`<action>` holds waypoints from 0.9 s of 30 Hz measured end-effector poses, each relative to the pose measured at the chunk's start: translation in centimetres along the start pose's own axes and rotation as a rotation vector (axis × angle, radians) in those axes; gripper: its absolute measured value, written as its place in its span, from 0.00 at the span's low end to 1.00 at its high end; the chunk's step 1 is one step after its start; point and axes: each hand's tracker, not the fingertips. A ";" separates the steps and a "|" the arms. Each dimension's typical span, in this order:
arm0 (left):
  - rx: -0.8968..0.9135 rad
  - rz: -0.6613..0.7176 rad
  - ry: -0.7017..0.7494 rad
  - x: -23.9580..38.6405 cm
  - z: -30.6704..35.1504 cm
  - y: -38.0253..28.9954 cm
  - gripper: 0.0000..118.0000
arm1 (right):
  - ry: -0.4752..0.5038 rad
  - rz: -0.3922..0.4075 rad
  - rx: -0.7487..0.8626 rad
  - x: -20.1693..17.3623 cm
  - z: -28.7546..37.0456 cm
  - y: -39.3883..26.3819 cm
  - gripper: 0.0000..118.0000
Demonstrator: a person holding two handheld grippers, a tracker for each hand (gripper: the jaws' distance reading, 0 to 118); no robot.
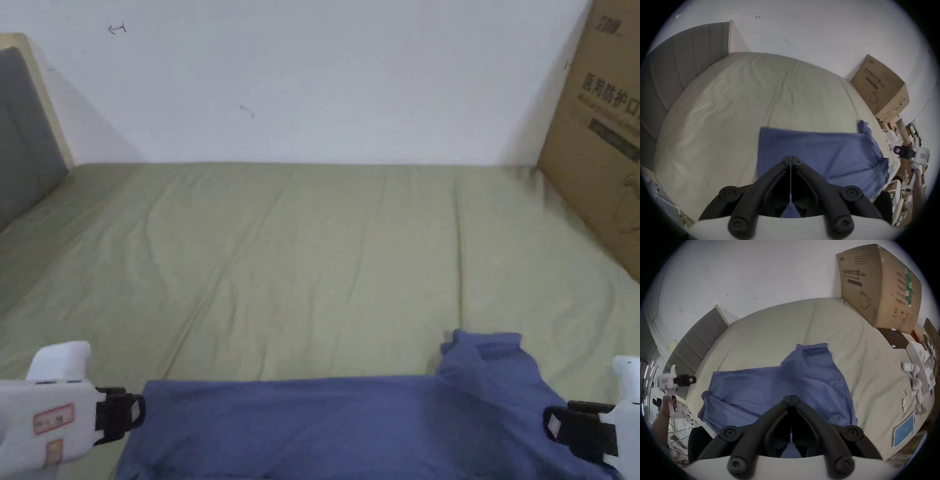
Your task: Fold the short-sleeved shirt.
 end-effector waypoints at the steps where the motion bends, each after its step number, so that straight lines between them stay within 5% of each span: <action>1: -0.015 -0.007 0.016 -0.4 -1.6 1.1 0.09 | 0.007 0.002 -0.004 0.0 -0.5 0.4 0.00; 3: -0.050 -0.020 0.040 -1.7 -4.8 2.8 0.52 | 0.019 -0.006 -0.014 1.3 -1.6 0.9 0.00; 4: -0.061 -0.027 0.060 -2.2 -6.5 3.5 0.86 | 0.015 -0.011 -0.020 1.6 -2.1 1.1 0.00; 5: -0.079 -0.033 0.076 -2.6 -8.2 3.9 0.99 | 0.010 -0.018 -0.026 2.0 -2.5 1.2 0.00; 11: -0.207 -0.073 0.123 -4.5 -14.6 3.8 0.99 | -0.014 -0.060 -0.088 3.8 -4.5 2.0 0.00; 12: -0.232 -0.074 0.114 -4.7 -15.2 3.7 0.98 | -0.023 -0.067 -0.090 4.2 -5.0 2.4 0.00; 15: -0.224 -0.142 0.130 -4.3 -14.8 3.9 0.64 | -0.051 -0.076 -0.104 5.5 -7.0 4.4 0.00; 17: -0.175 -0.202 0.101 -3.9 -13.3 4.2 0.15 | -0.081 -0.108 -0.102 6.6 -8.7 6.0 0.00; 18: -0.158 -0.203 0.107 -2.4 -12.0 3.6 0.03 | -0.099 -0.127 -0.083 7.2 -9.4 6.8 0.06; 21: -0.095 -0.136 0.066 -2.1 -9.6 4.1 0.03 | -0.124 -0.157 -0.066 8.4 -12.4 9.5 0.92; 22: -0.082 -0.114 0.056 -2.4 -9.3 4.6 0.03 | -0.136 -0.172 -0.081 8.8 -13.7 10.3 0.99; 27: -0.075 -0.102 0.028 -1.9 -7.7 4.7 0.03 | -0.226 -0.160 -0.188 10.1 -19.1 13.1 0.99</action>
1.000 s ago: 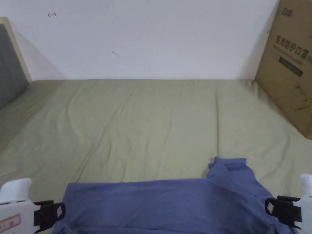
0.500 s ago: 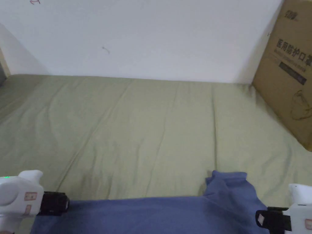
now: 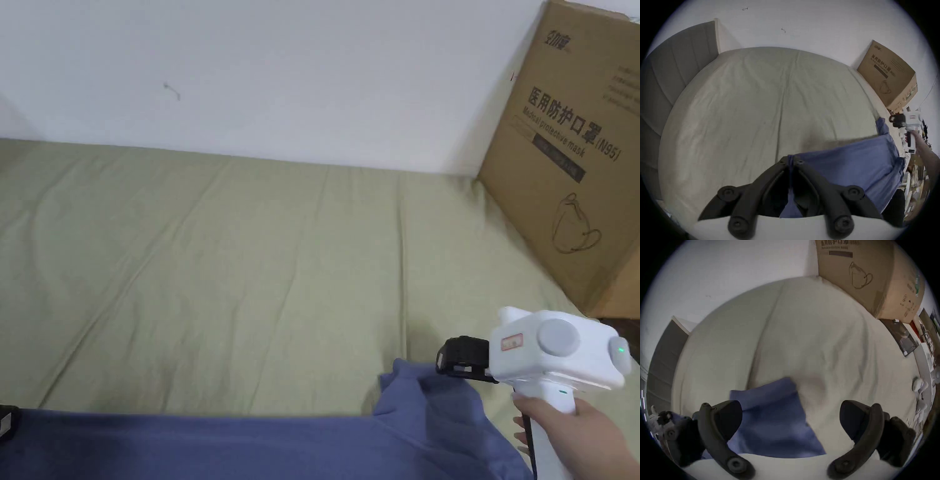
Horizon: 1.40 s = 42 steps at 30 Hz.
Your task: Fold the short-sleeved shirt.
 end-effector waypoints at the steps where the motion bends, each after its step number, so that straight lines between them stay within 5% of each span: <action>1: 0.000 0.002 0.001 0.1 0.2 -0.1 0.03 | -0.029 0.001 -0.039 0.0 -1.0 0.2 0.97; 5: -0.001 0.020 -0.008 1.0 1.5 -0.4 0.03 | -0.017 -0.019 -0.191 0.5 -2.8 -0.4 0.70; 6: -0.003 0.020 -0.010 1.2 1.7 -0.4 0.03 | -0.083 0.044 -0.157 -0.1 -2.0 -0.7 0.51; 7: -0.006 0.019 -0.008 -1.0 1.2 -0.3 0.03 | -0.077 0.108 -0.127 -0.6 -0.9 -0.9 0.07; 8: -0.008 0.017 -0.008 -1.0 1.4 -0.4 0.03 | -0.064 0.147 -0.122 -1.0 -0.7 -1.0 0.00; 10: -0.002 0.018 -0.014 -0.9 2.2 -0.6 0.03 | -0.021 0.188 -0.103 -1.4 1.1 -1.6 0.00; 18: 0.091 0.017 -0.031 1.9 9.1 -2.1 0.03 | 0.126 0.012 0.137 3.1 13.1 -4.3 0.00; 22: 0.124 0.027 -0.093 3.4 13.2 -4.8 0.03 | 0.164 0.002 0.153 5.7 19.2 -9.5 0.00; 24: 0.117 0.012 -0.094 -1.5 12.0 -6.3 0.03 | 0.180 -0.010 0.150 6.7 21.0 -13.0 0.00; 29: 0.020 -0.006 -0.115 0.6 14.8 -12.2 0.03 | 0.205 -0.059 0.083 9.4 20.9 -20.8 0.00; 35: -0.088 0.065 -0.097 -2.2 10.6 -18.4 0.05 | 0.146 -0.105 -0.096 10.4 16.9 -28.0 0.00; 37: -0.103 0.074 -0.105 -1.8 10.4 -19.1 0.30 | 0.147 -0.120 -0.104 10.5 15.7 -28.9 0.06; 38: -0.105 0.070 -0.097 -1.5 10.5 -19.2 0.47 | 0.149 -0.123 -0.103 10.3 15.8 -28.9 0.18; 39: -0.101 0.059 -0.081 -1.1 10.7 -19.3 0.75 | 0.146 -0.126 -0.096 10.1 16.0 -28.9 0.46; 40: -0.095 0.048 -0.068 -0.7 11.0 -19.3 0.88 | 0.124 -0.118 -0.068 9.7 16.6 -28.6 0.62; 42: -0.080 0.046 -0.076 -0.5 11.9 -18.9 0.93 | 0.057 -0.061 -0.030 9.0 17.7 -27.9 0.70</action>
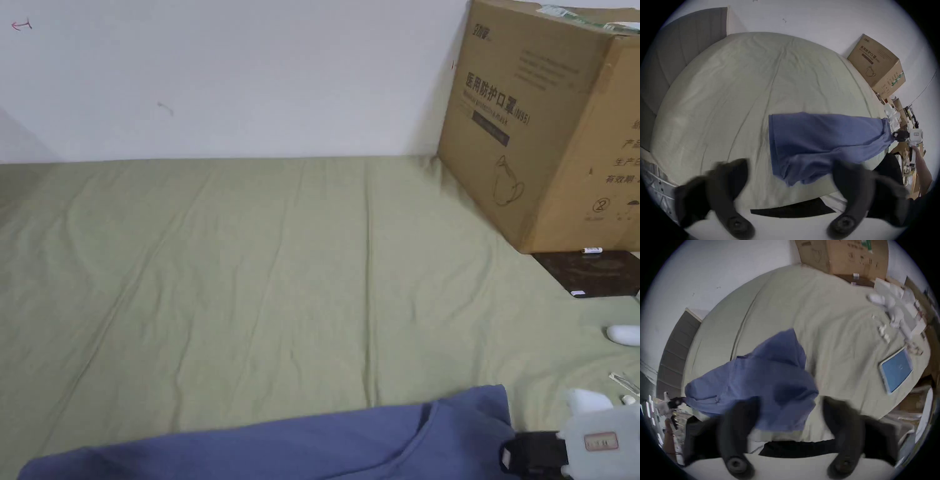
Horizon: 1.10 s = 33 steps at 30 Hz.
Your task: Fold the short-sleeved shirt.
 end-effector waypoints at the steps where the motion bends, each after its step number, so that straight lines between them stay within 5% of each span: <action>1: 0.022 -0.004 -0.002 -0.3 0.4 0.5 1.00 | -0.017 0.024 0.028 -0.6 0.7 0.3 0.87; 2: 0.061 -0.012 -0.014 -0.2 1.2 0.9 1.00 | -0.015 0.030 0.067 -1.2 1.7 0.6 0.94; 9: 0.281 -0.010 0.006 5.8 6.4 3.1 1.00 | 0.043 0.085 0.272 -7.7 7.2 2.7 0.95; 11: 0.313 -0.045 0.068 8.1 6.5 3.1 0.91 | 0.022 0.136 0.289 -9.3 6.6 3.1 0.92; 13: 0.356 -0.100 0.096 11.2 6.5 3.1 0.52 | 0.017 0.168 0.329 -11.7 6.4 2.6 0.68; 14: 0.356 -0.128 0.125 12.7 6.2 3.2 0.28 | 0.007 0.179 0.343 -13.6 6.6 1.9 0.44; 15: 0.340 -0.145 0.148 13.7 5.6 3.3 0.03 | -0.016 0.194 0.350 -14.6 6.0 1.8 0.08; 21: 0.313 -0.077 0.109 16.3 2.9 3.1 0.01 | -0.051 0.201 0.318 -16.8 2.3 1.9 0.00; 27: 0.328 0.020 0.037 12.3 3.7 4.3 0.00 | -0.062 0.238 0.335 -17.0 2.7 2.2 0.00; 31: 0.214 0.260 -0.270 -0.7 2.6 4.8 0.00 | -0.007 0.209 0.315 -16.5 2.6 2.8 0.00; 33: 0.204 0.358 -0.421 -4.2 2.1 4.2 0.11 | -0.020 0.226 0.300 -16.6 2.4 2.8 0.00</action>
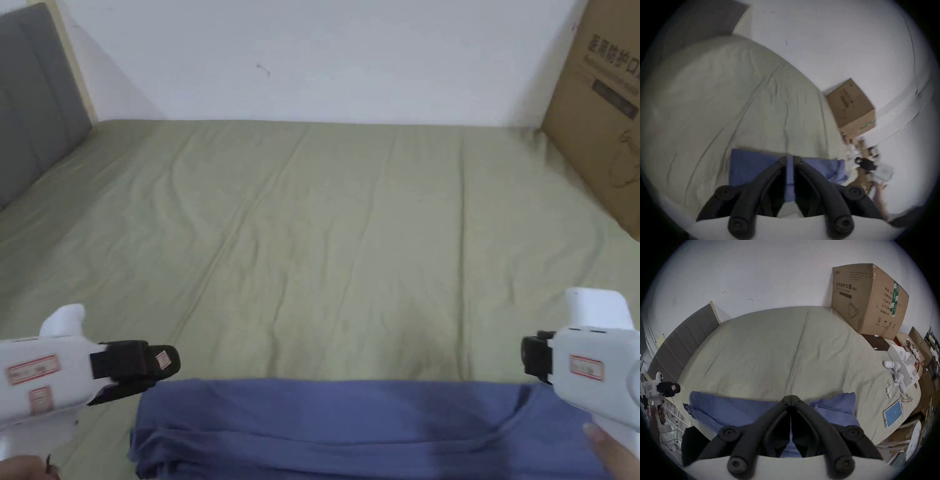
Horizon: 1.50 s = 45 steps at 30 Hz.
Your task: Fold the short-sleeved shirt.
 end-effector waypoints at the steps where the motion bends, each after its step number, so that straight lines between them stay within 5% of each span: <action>1: -0.002 0.015 -0.019 -1.6 0.4 0.2 0.20 | -0.003 0.009 -0.008 0.0 0.0 -0.2 0.00; 2: 0.003 0.048 -0.012 -3.3 0.7 0.5 0.35 | -0.008 0.015 -0.016 0.0 -0.2 -0.3 0.00; 5: -0.031 0.171 0.003 -5.6 0.4 -0.1 1.00 | 0.016 0.007 -0.066 -0.1 -0.4 -0.6 0.00; 10: -0.084 0.324 -0.113 -11.1 -1.4 -3.2 1.00 | 0.005 0.005 -0.103 -0.1 -0.5 -0.8 0.00; 13: -0.194 0.419 -0.307 -12.6 -5.5 -2.7 1.00 | -0.021 0.007 -0.121 -0.1 -0.6 -0.9 0.00; 17: -0.289 0.415 -0.448 -11.5 -5.9 -3.1 0.95 | -0.028 0.007 -0.142 0.2 -1.1 -0.8 0.00; 18: -0.276 0.404 -0.431 -11.6 -6.0 -3.1 0.68 | -0.025 0.005 -0.148 0.2 -1.3 -0.8 0.00; 19: -0.261 0.389 -0.412 -11.7 -6.0 -3.0 0.25 | -0.020 0.004 -0.153 0.2 -1.4 -0.9 0.00; 20: -0.242 0.367 -0.354 -12.0 -6.0 -3.0 0.07 | -0.015 0.004 -0.158 0.1 -1.5 -1.0 0.00; 22: -0.292 0.305 0.003 -13.6 -5.7 -3.3 0.07 | -0.005 0.004 -0.167 0.3 -1.7 -1.0 0.00; 23: -0.245 0.324 -0.182 -12.8 -5.9 -3.1 0.07 | 0.002 0.004 -0.171 0.2 -1.8 -1.1 0.00; 24: -0.217 0.264 -0.152 -10.0 -11.0 -3.4 0.07 | 0.007 0.006 -0.175 0.2 -1.8 -1.1 0.00; 26: -0.247 0.067 0.040 -8.4 -10.9 -2.3 0.07 | 0.015 0.015 -0.182 0.2 -1.9 -1.2 0.00; 30: -0.169 -0.119 0.204 -1.4 -8.5 -2.7 0.07 | 0.019 0.028 -0.165 -0.1 -1.3 -0.7 0.00; 36: 0.008 -0.415 0.829 0.5 -2.7 -0.2 0.08 | 0.062 0.037 -0.128 -1.0 -0.5 -0.5 0.00; 38: -0.029 -0.428 0.760 1.6 -3.0 -0.2 0.08 | 0.078 0.040 -0.126 -1.2 -0.2 -0.5 0.00; 41: -0.104 -0.272 0.448 3.2 -4.8 0.0 0.08 | 0.095 0.026 -0.126 -1.0 -0.4 -0.7 0.00; 43: -0.202 -0.211 0.285 4.2 -7.1 0.0 0.23 | 0.106 0.013 -0.126 -0.8 -0.4 -1.0 0.00; 44: -0.241 -0.220 0.238 4.6 -8.5 -0.1 0.41 | 0.111 0.007 -0.126 -0.7 -0.3 -1.1 0.00; 45: -0.261 -0.220 0.208 5.0 -9.8 -0.2 0.76 | 0.113 0.003 -0.127 -0.6 -0.3 -1.3 0.00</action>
